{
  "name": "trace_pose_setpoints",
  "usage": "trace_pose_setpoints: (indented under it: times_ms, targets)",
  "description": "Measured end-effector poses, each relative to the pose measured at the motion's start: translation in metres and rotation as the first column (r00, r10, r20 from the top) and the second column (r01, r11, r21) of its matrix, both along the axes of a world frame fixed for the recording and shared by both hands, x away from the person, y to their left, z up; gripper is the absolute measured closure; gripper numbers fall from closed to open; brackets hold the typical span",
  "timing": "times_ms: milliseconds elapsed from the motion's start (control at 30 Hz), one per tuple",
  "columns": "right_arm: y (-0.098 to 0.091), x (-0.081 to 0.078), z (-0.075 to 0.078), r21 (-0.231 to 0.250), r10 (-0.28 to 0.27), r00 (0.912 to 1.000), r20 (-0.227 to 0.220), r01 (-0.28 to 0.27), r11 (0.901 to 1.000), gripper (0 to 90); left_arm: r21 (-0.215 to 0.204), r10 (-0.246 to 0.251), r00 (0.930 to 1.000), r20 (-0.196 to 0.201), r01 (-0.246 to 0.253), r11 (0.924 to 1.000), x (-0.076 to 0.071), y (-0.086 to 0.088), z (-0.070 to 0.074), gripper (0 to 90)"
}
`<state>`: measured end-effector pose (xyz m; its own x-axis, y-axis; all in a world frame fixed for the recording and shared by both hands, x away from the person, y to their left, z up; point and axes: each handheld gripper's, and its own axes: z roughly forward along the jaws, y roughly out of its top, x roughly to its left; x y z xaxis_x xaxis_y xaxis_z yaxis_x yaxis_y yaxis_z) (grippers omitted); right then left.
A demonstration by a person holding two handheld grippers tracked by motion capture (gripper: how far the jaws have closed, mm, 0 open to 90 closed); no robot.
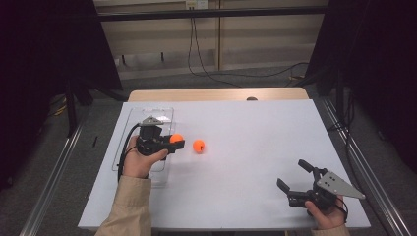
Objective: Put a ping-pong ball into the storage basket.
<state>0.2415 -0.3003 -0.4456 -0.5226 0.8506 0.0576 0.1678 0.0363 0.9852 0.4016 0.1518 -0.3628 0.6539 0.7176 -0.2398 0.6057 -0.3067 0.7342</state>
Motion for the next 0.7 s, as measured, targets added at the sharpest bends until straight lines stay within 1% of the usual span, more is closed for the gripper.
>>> trace_pose_setpoints:
  times_ms: [33, 100, 133, 267, 333, 367, 400, 500, 533, 700]
  targets:
    - [0.000, 0.000, 0.000, 0.001, -0.001, 1.0000, 0.000, 0.001, 1.0000, 1.7, -0.005, 0.002, 1.0000, 0.003, -0.002, 1.0000, 0.000, 0.001, 0.000, 50.9]
    - [0.000, 0.000, 0.000, 0.000, 0.000, 1.0000, 0.000, 0.000, 1.0000, 1.7, -0.003, 0.001, 1.0000, 0.003, -0.001, 1.0000, 0.000, 0.001, 0.000, 50.8]
    - [0.000, 0.000, 0.000, 0.000, 0.000, 1.0000, 0.000, 0.000, 1.0000, 1.6, -0.008, 0.009, 0.9999, 0.005, -0.009, 0.9999, 0.000, 0.002, 0.000, 50.9]
    - [0.000, 0.000, 0.000, -0.002, 0.000, 1.0000, 0.000, 0.000, 1.0000, 1.7, 0.004, 0.012, 0.9999, 0.008, -0.012, 0.9999, 0.000, 0.005, 0.002, 50.8]
    - [0.000, 0.000, 0.000, -0.001, 0.000, 1.0000, -0.001, 0.000, 1.0000, 1.6, -0.005, 0.023, 0.9997, 0.010, -0.023, 0.9997, 0.000, 0.006, 0.003, 50.8]
    - [0.000, 0.000, 0.000, -0.001, 0.000, 1.0000, 0.001, 0.000, 1.0000, 1.7, -0.002, 0.017, 0.9998, 0.009, -0.017, 0.9999, 0.000, 0.008, 0.003, 50.8]
    - [0.000, 0.000, 0.000, -0.001, 0.000, 1.0000, 0.001, 0.000, 1.0000, 1.7, -0.011, 0.024, 0.9997, 0.008, -0.024, 0.9996, 0.000, 0.008, 0.003, 50.8]
    - [0.000, 0.000, 0.000, 0.000, 0.000, 1.0000, 0.000, 0.000, 1.0000, 1.7, -0.010, 0.029, 0.9995, 0.009, -0.029, 0.9995, 0.001, 0.010, 0.004, 50.8]
    - [0.000, 0.000, 0.000, 0.001, 0.000, 1.0000, 0.000, 0.000, 1.0000, 1.7, -0.002, 0.027, 0.9996, 0.009, -0.027, 0.9996, 0.001, 0.012, 0.004, 50.8]
    - [0.000, 0.000, 0.000, -0.001, -0.001, 1.0000, -0.001, 0.001, 1.0000, 1.7, -0.009, 0.040, 0.9992, 0.008, -0.040, 0.9992, 0.001, 0.014, 0.004, 50.8]
